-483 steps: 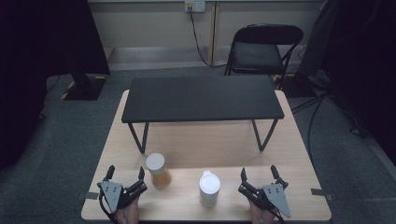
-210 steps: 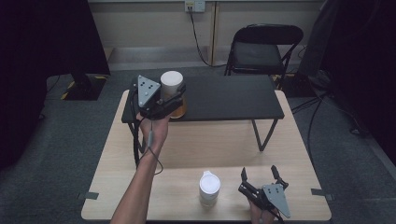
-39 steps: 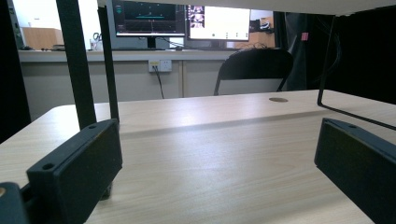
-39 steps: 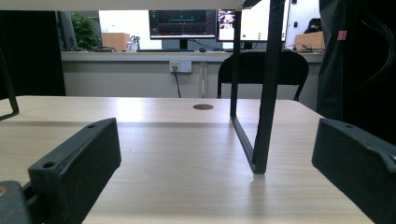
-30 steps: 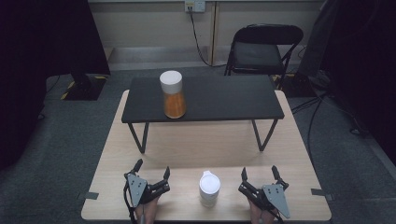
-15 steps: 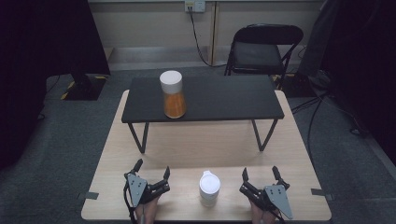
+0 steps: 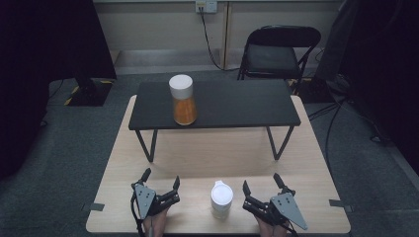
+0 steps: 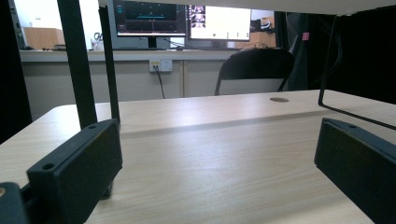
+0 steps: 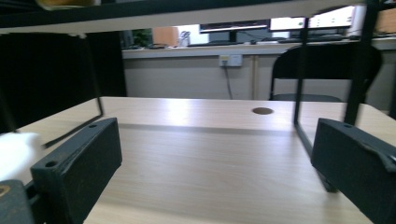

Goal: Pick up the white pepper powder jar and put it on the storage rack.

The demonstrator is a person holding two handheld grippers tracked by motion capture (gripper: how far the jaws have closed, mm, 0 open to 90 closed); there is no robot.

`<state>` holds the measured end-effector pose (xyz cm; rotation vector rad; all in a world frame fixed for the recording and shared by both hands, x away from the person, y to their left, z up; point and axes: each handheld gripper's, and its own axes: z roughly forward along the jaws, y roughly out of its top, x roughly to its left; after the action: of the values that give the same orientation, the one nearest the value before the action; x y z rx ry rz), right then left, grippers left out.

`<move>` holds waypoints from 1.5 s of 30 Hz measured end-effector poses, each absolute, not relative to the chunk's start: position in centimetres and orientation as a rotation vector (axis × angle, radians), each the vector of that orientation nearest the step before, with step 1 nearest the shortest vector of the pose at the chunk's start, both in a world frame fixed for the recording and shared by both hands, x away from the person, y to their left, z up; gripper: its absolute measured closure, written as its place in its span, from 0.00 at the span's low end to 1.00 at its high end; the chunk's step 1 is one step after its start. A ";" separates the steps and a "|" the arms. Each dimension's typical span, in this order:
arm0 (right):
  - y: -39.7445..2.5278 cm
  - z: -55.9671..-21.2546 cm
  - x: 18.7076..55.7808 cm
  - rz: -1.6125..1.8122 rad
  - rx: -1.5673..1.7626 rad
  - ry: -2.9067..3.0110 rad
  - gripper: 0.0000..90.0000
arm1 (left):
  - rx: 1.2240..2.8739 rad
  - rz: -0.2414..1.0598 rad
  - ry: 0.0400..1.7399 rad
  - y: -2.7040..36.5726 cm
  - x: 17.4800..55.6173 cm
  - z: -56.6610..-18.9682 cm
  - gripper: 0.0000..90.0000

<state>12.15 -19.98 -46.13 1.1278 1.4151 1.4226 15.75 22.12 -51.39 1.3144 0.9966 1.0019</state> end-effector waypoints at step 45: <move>-14.6 -48.0 9.4 1.565 0.922 1.530 0.13 | 1.312 1.005 1.000 22.0 15.7 -51.4 0.00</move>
<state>9.36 -14.58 -48.03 0.9220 1.5304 1.5648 15.73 22.04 -51.40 1.3123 0.9997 1.0053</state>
